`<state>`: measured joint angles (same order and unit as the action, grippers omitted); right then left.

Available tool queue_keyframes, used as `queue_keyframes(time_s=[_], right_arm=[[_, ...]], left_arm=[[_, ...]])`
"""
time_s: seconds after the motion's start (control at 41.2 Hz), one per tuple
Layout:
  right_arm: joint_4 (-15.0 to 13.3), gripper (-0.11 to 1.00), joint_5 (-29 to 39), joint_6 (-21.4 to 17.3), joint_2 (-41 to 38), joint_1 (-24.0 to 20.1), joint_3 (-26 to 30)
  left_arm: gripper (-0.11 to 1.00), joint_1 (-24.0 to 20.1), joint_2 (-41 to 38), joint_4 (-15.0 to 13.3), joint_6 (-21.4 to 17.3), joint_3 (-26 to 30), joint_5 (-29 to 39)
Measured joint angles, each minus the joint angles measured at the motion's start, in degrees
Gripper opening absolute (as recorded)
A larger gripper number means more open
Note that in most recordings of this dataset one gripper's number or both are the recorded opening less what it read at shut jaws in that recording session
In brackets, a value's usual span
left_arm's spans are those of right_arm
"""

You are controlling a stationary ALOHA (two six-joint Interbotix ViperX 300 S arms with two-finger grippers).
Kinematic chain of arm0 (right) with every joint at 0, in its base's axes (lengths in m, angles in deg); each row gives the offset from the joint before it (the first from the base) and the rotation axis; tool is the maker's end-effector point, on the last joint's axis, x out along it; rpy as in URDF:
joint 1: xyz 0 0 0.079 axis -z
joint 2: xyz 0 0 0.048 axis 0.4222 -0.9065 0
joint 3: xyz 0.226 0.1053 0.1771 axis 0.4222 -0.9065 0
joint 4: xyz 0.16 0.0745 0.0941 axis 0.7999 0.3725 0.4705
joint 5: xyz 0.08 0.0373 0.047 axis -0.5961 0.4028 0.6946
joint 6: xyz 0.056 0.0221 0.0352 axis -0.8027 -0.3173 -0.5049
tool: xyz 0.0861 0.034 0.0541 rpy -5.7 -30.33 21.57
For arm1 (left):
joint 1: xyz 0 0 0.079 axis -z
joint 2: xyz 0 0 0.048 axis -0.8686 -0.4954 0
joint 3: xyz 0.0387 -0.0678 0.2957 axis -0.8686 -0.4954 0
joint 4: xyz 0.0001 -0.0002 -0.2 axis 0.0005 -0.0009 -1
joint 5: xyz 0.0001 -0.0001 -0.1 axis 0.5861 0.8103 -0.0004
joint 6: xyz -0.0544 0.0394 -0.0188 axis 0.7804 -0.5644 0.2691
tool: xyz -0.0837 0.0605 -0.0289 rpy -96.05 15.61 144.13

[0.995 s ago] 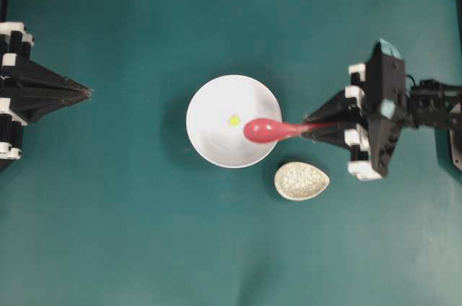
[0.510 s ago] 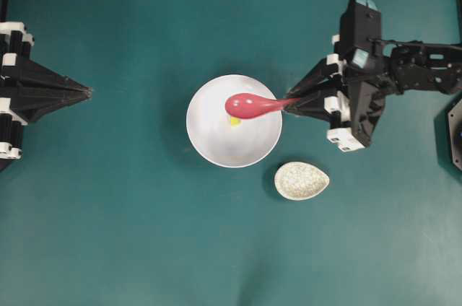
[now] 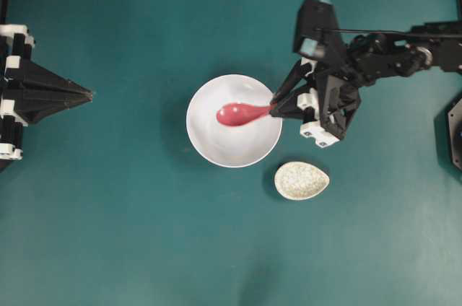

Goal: Scoop the yellow hexagonal prism block from the bowl with a spoon using the right arm.
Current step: 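Lift the spoon and carry it over the white bowl, then lower the spoon bowl into the white bowl beside the yellow block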

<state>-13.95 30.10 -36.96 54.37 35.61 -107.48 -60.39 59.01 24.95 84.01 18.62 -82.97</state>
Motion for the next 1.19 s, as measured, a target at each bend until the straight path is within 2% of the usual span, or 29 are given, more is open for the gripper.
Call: queue_keyframes(time_s=[0.121,0.243,0.461,0.583,0.777,1.189], right_arm=[[-1.76,0.23,7.47,-2.99,-2.9,1.49,3.52],[-5.54,0.23,14.24,-6.59,-5.89,2.11,7.21],[-16.17,0.23,24.87,-17.93,-10.72,1.76,13.97],[-20.74,0.23,28.39,-20.92,-12.22,1.85,16.61],[-22.15,0.23,29.36,-21.27,-13.54,1.67,18.72],[-22.32,0.23,30.32,-21.36,-14.77,1.67,19.16]], left_arm=[[0.0,0.0,0.0,0.09,0.0,0.0,0.0],[0.0,0.0,0.0,0.09,-0.09,0.0,0.0],[0.0,0.0,-0.09,0.09,-0.09,0.0,-0.09],[0.0,0.0,-0.09,0.09,-0.09,0.0,-0.09],[0.0,0.0,0.0,0.09,-0.09,0.0,-0.09],[0.0,0.0,-0.09,0.18,-0.09,0.0,-0.09]])
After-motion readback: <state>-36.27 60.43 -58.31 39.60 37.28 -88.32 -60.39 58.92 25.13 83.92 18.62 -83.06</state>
